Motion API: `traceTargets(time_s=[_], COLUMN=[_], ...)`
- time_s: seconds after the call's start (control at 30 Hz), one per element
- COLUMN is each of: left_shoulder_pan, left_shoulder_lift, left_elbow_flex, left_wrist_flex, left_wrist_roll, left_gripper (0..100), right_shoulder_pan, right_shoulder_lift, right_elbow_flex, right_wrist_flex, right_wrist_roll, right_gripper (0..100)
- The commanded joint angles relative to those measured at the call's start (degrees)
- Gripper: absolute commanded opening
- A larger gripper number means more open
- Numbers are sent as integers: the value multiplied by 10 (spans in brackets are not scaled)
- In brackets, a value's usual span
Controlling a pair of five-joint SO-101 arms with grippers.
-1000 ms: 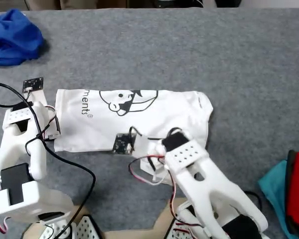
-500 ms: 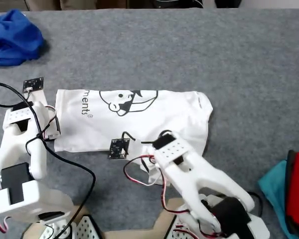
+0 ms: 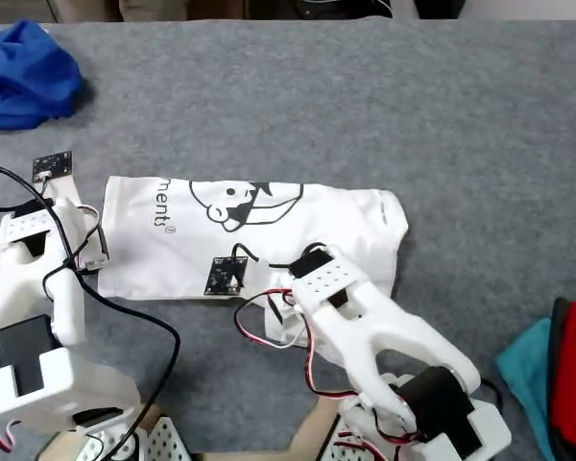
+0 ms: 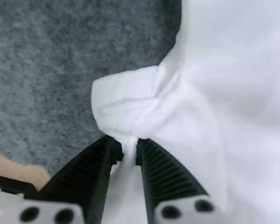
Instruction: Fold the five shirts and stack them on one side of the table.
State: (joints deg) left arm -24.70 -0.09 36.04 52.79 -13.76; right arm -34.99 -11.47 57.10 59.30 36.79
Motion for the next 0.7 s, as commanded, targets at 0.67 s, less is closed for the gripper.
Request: traceTargets(time_s=[0.67], left_shoulder_pan=[-2], left_shoulder_lift=[-1], left_elbow_flex=[-25], left_wrist_flex=[-5], left_wrist_roll=[-3], left_gripper=[20], right_shoulder_pan=[74], right_shoulder_lift=[41], right_elbow_flex=[-183], right_wrist_flex=[99], right_wrist_roll=[37], right_gripper=[5])
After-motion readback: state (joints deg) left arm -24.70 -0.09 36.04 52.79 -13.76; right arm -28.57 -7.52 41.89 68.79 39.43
